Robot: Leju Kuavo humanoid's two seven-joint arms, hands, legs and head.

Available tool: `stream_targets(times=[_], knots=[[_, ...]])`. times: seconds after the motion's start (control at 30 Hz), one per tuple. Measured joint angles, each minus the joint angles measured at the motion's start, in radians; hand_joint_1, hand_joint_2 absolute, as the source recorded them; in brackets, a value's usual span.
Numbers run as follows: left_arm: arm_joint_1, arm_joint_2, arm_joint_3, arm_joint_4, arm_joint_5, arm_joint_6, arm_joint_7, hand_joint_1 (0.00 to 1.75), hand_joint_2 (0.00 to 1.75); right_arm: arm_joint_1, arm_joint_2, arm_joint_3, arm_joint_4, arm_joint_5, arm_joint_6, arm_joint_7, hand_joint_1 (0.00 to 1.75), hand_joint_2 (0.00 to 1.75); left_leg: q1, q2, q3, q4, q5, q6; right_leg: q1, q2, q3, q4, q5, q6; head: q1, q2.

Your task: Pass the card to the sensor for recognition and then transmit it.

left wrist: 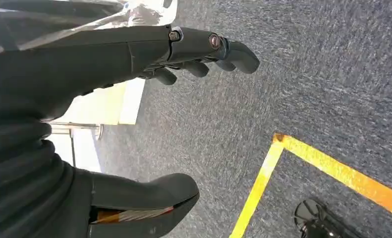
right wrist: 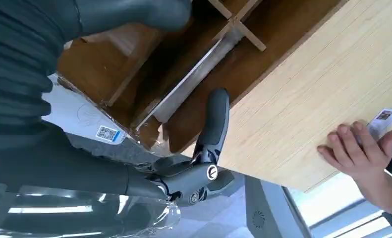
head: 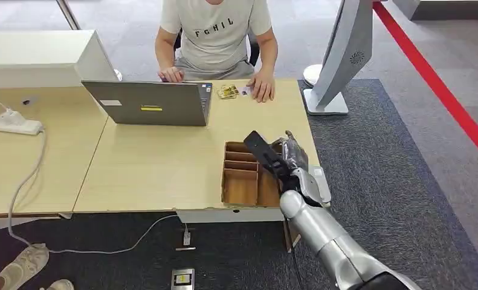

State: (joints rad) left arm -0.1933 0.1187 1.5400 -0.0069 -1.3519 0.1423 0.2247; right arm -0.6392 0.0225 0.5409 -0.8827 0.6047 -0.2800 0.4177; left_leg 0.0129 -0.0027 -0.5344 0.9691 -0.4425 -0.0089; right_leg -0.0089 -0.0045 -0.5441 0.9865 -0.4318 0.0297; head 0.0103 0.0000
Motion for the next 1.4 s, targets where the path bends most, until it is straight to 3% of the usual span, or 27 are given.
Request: stream_targets(times=[0.4,0.43,0.47,0.5,0.53,0.57,1.4], knots=[[0.0,-0.012,0.0,0.0,-0.006,0.014,0.006,0.07,1.75,-0.012,-0.017,0.002,0.0,-0.016,0.0,0.028,0.05,1.75,0.0,0.0,0.0,0.0,0.0,0.0,0.0,0.0,0.0,0.0,0.0,0.0,0.0,0.0],[0.0,-0.012,0.0,0.0,-0.005,0.014,0.005,0.07,1.75,-0.011,-0.015,0.002,0.0,-0.016,0.0,0.027,0.17,1.75,0.0,0.0,0.0,0.0,0.0,0.0,0.0,0.0,0.0,0.0,0.0,0.0,0.0,0.0],[0.0,-0.013,0.0,0.0,-0.004,0.014,0.005,0.07,1.75,-0.011,-0.013,0.002,0.001,-0.014,-0.002,0.027,0.47,1.75,0.0,0.0,0.0,0.0,0.0,0.0,0.0,0.0,0.0,0.0,0.0,0.0,0.0,0.0],[0.0,-0.013,0.0,0.0,-0.002,0.014,0.005,0.07,1.75,-0.011,-0.01,0.002,0.003,-0.011,-0.007,0.027,0.47,1.75,0.0,0.0,0.0,0.0,0.0,0.0,0.0,0.0,0.0,0.0,0.0,0.0,0.0,0.0],[0.0,-0.013,0.0,0.0,0.0,0.014,0.003,0.07,1.75,-0.011,-0.006,0.002,0.005,-0.006,-0.01,0.027,1.57,1.75,0.0,0.0,0.0,0.0,0.0,0.0,0.0,0.0,0.0,0.0,0.0,0.0,0.0,0.0],[0.0,-0.013,0.0,0.0,0.003,0.014,0.002,0.07,1.75,-0.011,-0.005,0.002,0.006,-0.001,-0.011,0.027,1.75,1.75,0.0,0.0,0.0,0.0,0.0,0.0,0.0,0.0,0.0,0.0,0.0,0.0,0.0,0.0],[-0.001,-0.014,0.0,0.0,-0.002,0.012,-0.004,0.1,1.75,-0.006,0.01,0.002,0.011,0.042,-0.006,0.027,1.75,1.75,0.0,0.0,0.0,0.0,0.0,0.0,0.0,0.0,0.0,0.0,0.0,0.0,0.0,0.0]])
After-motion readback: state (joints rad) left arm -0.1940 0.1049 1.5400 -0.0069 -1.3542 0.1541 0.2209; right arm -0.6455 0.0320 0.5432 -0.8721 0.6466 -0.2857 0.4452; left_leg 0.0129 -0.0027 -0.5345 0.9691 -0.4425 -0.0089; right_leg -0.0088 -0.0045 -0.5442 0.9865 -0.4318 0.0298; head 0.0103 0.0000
